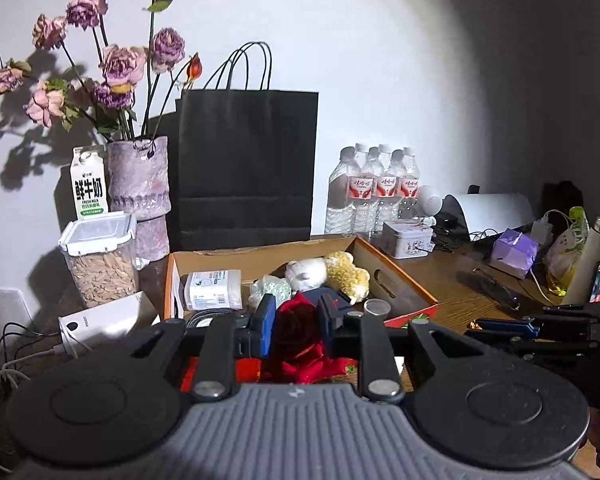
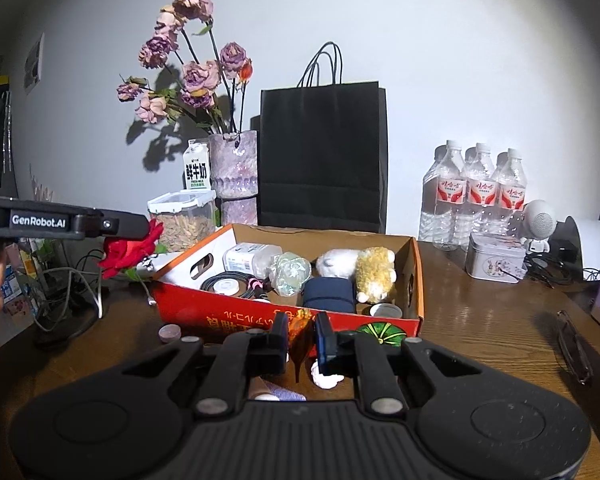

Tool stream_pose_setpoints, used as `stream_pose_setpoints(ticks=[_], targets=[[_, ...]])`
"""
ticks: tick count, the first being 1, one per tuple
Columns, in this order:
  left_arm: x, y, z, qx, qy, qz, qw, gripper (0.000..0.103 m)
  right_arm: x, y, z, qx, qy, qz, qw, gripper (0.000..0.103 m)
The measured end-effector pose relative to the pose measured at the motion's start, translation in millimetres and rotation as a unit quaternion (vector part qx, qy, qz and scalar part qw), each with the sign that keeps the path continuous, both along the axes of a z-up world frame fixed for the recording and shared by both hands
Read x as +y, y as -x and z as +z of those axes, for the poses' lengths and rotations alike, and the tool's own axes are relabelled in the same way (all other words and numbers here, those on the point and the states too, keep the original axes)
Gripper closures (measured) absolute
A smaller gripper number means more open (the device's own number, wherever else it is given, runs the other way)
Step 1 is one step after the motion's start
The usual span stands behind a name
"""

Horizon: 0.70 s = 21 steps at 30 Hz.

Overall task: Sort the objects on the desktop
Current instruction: 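Carry the red rose and orange candy with both tools over the box, then open both tools to drop the rose and candy into the box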

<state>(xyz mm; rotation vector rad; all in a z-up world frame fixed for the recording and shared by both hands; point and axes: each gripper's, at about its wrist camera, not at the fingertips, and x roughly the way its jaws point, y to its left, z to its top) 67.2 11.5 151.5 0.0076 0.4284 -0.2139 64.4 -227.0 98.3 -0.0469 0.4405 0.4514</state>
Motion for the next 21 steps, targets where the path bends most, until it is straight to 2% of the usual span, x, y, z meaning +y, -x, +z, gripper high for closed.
stream_pose_setpoints(ticks=[6, 9, 13, 17, 21], targets=[[12, -34, 3, 0.005, -0.001, 0.002, 1.0, 0.079, -2, -31, 17, -0.005, -0.005, 0.011, 1.0, 0.09], [19, -73, 7, 0.03, 0.011, -0.027, 0.9991, 0.079, -5, -68, 33, 0.007, -0.028, 0.023, 0.999, 0.09], [26, -134, -5, 0.078, 0.002, -0.021, 0.9967, 0.079, 10, -132, 32, 0.077, -0.063, 0.049, 0.994, 0.09], [30, -177, -44, 0.148, -0.015, -0.006, 0.9889, 0.079, 39, -186, 2, 0.168, -0.09, 0.06, 0.98, 0.09], [41, -182, -76, 0.183, -0.019, -0.005, 0.9829, 0.079, 71, -213, -30, 0.207, -0.052, 0.065, 0.975, 0.09]])
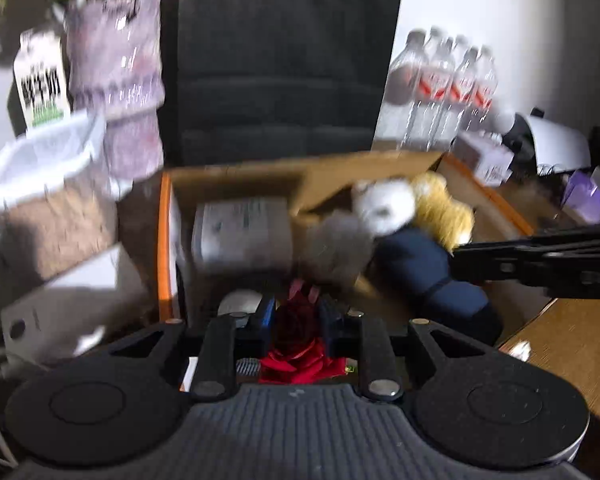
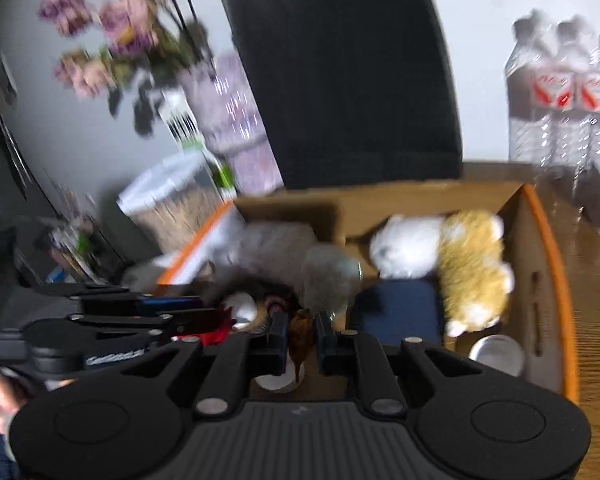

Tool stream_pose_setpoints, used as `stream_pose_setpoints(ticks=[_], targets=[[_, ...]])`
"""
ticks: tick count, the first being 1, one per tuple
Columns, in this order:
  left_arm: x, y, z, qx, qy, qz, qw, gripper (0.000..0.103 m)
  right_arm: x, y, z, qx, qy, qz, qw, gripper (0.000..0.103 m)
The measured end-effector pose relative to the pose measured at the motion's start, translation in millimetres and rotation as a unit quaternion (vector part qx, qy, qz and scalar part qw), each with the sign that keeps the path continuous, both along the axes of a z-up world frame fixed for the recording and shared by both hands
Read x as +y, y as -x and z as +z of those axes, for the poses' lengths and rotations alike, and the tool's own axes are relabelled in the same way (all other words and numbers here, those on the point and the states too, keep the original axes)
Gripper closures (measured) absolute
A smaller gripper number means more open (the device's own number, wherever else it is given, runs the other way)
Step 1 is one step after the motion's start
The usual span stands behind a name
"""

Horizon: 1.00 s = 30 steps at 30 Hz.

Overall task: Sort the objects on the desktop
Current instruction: 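Open both tools to drop the rose and candy into the box, then withdraw both open tools from the box back over the table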

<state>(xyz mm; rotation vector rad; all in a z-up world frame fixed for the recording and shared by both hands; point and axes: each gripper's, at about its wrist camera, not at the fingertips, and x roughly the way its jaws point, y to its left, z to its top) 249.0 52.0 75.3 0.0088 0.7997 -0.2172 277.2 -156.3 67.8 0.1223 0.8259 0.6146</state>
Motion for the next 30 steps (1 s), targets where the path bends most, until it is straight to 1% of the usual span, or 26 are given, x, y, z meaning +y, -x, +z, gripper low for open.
stream_pose_setpoints(ticks=[2, 3, 4, 5, 6, 7, 9, 10, 12, 13, 15, 16, 18, 20, 22, 23, 24, 25, 26, 27, 28, 29, 30], targets=[[5, -3, -10, 0.011, 0.003, -0.002, 0.9999, 0.079, 8, -12, -11, 0.016, 0.012, 0.003, 1.0, 0.09], [6, -4, -13, 0.02, 0.002, -0.004, 0.9998, 0.078, 12, -18, -15, 0.025, 0.017, 0.007, 1.0, 0.087], [7, -5, -14, 0.022, -0.002, -0.007, 0.9997, 0.076, 15, -22, -16, 0.03, 0.02, 0.007, 0.999, 0.087], [6, -6, -13, 0.022, -0.009, -0.013, 0.9996, 0.071, 17, -24, -17, 0.03, 0.028, 0.0, 0.999, 0.083], [6, -6, -11, 0.023, -0.01, -0.015, 0.9996, 0.058, 19, -26, -17, 0.026, 0.037, -0.003, 0.999, 0.08], [6, -5, -8, 0.017, -0.01, -0.012, 0.9997, 0.056, 19, -26, -15, 0.019, 0.042, -0.005, 0.999, 0.08], [5, -4, 0, 0.006, -0.016, -0.012, 0.9998, 0.056, 17, -25, -9, 0.008, 0.042, -0.012, 0.999, 0.08], [5, -4, 5, 0.002, -0.015, -0.009, 0.9998, 0.054, 15, -22, -5, 0.004, 0.041, -0.017, 0.999, 0.08], [6, -1, 16, -0.013, -0.008, -0.002, 0.9999, 0.05, 9, -16, 4, -0.008, 0.043, -0.021, 0.999, 0.08], [6, 0, 20, -0.017, -0.005, 0.003, 0.9998, 0.047, 6, -10, 8, -0.015, 0.047, -0.025, 0.998, 0.08], [6, 3, 27, -0.023, 0.0, 0.019, 0.9996, 0.045, -1, 1, 16, -0.032, 0.052, -0.032, 0.998, 0.079], [6, 6, 30, -0.025, 0.004, 0.024, 0.9994, 0.041, -5, 8, 20, -0.041, 0.055, -0.035, 0.997, 0.078], [5, 15, 35, -0.031, 0.007, 0.036, 0.9989, 0.038, -14, 24, 25, -0.056, 0.059, -0.039, 0.996, 0.07], [3, 31, 39, -0.04, 0.005, 0.046, 0.9981, 0.029, -22, 41, 28, -0.073, 0.07, -0.046, 0.994, 0.065], [2, 51, 43, -0.052, 0.004, 0.053, 0.9972, 0.024, -33, 62, 30, -0.097, 0.088, -0.057, 0.99, 0.063], [0, 64, 44, -0.058, 0.003, 0.055, 0.9968, 0.019, -37, 71, 31, -0.107, 0.094, -0.062, 0.988, 0.057], [-2, 74, 45, -0.061, 0.002, 0.058, 0.9964, 0.016, -42, 83, 32, -0.118, 0.101, -0.069, 0.986, 0.047], [-4, 87, 46, -0.065, 0.002, 0.062, 0.9959, 0.011, -47, 94, 32, -0.126, 0.103, -0.074, 0.984, 0.042], [-6, 98, 46, -0.068, 0.003, 0.065, 0.9956, 0.008, -51, 107, 32, -0.136, 0.103, -0.077, 0.982, 0.034], [-8, 112, 46, -0.074, 0.006, 0.068, 0.9949, 0.005, -56, 120, 31, -0.145, 0.101, -0.075, 0.981, 0.028], [-11, 127, 45, -0.081, 0.01, 0.07, 0.9942, 0.003, -59, 133, 29, -0.153, 0.1, -0.072, 0.981, 0.025], [-13, 138, 44, -0.084, 0.012, 0.07, 0.9939, 0.001, -62, 145, 26, -0.158, 0.097, -0.071, 0.98, 0.02], [-16, 152, 40, -0.088, 0.015, 0.073, 0.9934, 0.001, -66, 158, 22, -0.159, 0.096, -0.07, 0.98, 0.017]])
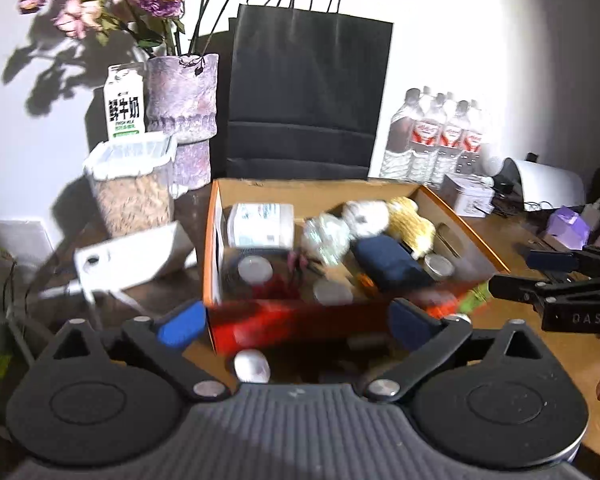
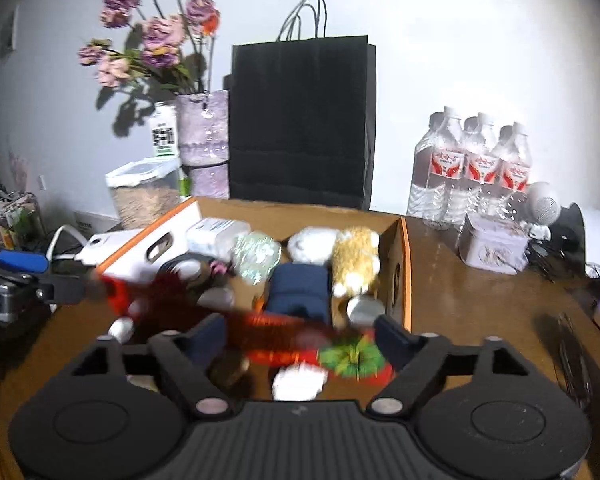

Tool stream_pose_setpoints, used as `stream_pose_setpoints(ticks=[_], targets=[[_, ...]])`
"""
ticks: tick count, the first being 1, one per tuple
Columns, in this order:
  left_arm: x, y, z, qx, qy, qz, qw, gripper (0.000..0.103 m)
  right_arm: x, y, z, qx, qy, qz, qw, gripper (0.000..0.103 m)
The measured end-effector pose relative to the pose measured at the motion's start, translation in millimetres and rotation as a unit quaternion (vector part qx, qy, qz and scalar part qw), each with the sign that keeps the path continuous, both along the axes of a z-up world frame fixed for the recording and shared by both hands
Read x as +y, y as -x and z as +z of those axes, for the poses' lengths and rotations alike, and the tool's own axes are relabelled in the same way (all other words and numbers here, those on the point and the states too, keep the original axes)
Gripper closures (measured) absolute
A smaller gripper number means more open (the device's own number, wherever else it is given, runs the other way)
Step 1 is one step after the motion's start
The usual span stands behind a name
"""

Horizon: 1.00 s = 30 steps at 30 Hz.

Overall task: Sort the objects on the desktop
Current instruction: 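Withdraw both open tools from the box back over the table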

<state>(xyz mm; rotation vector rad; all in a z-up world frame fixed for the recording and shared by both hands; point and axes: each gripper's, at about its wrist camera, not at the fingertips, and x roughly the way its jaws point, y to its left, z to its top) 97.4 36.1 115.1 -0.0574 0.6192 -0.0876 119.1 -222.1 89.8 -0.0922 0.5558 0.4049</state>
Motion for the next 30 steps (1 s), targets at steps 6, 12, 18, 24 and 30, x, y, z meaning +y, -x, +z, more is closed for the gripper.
stream_pose_setpoints(ticks=[6, 12, 18, 24, 30], targets=[[-25, 63, -44, -0.035, -0.017, 0.018, 0.9991, 0.0, -15, 49, -35, 0.029, -0.012, -0.003, 1.0, 0.015], [-38, 95, -70, -0.026, -0.008, 0.01, 0.9996, 0.0, -24, 88, -61, 0.046, -0.028, -0.007, 0.999, 0.015], [-45, 113, -87, -0.018, 0.0, -0.008, 0.9998, 0.0, -24, 112, -75, 0.04, -0.015, -0.014, 0.999, 0.014], [-45, 112, -98, 0.002, 0.003, -0.002, 1.0, 0.0, -23, 116, -80, 0.039, -0.01, -0.011, 0.999, 0.013], [-41, 112, -99, 0.004, 0.01, -0.002, 0.9999, 0.0, -21, 116, -81, 0.038, -0.005, -0.01, 0.999, 0.012]])
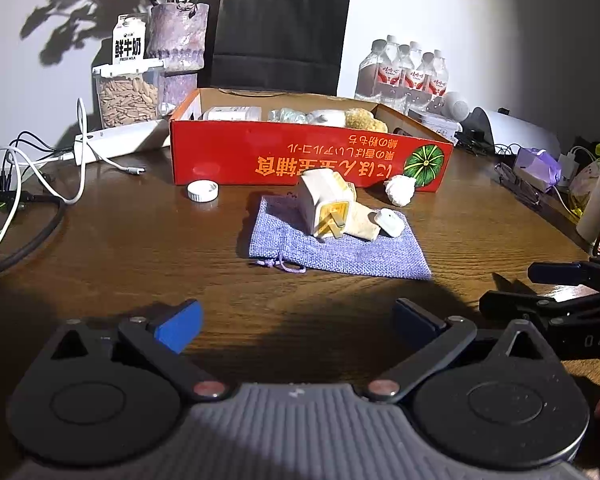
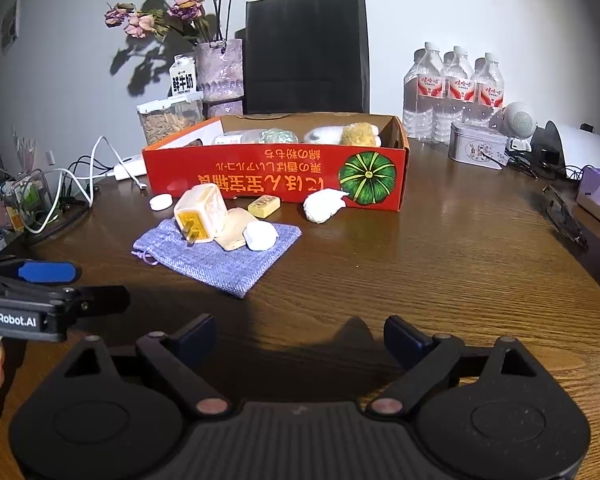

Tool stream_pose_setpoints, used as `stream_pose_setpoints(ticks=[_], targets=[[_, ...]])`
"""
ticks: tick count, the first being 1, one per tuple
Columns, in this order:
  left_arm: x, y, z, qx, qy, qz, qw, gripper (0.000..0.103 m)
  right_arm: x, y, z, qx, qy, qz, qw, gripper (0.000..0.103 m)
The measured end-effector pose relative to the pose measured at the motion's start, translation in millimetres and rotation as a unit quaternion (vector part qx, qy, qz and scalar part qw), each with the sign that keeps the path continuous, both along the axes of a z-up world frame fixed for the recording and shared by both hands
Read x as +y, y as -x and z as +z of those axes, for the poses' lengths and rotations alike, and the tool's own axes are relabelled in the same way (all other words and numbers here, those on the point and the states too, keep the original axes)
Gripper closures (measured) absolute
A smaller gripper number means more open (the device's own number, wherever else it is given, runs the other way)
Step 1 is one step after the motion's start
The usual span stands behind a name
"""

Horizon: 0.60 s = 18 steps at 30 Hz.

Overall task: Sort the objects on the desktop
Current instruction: 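Withdraw both open tools from the box back over the table, then grasp the small clear round lid with the left tool while the right tool grasps the white tissue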

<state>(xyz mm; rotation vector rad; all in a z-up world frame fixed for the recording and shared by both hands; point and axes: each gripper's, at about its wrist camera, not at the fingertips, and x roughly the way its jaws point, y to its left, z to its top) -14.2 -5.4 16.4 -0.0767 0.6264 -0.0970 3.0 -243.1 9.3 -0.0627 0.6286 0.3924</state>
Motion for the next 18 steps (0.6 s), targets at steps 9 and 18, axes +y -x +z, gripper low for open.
stream_pose_setpoints(ticks=[9, 18], targets=[[11, -11, 11, -0.017, -0.002, 0.004, 0.9998, 0.0, 0, -14, 9, -0.006, -0.001, 0.004, 1.0, 0.012], [45, -55, 18, -0.016, -0.022, 0.048, 0.9985, 0.0, 2, -60, 26, -0.007, -0.003, 0.002, 1.0, 0.012]])
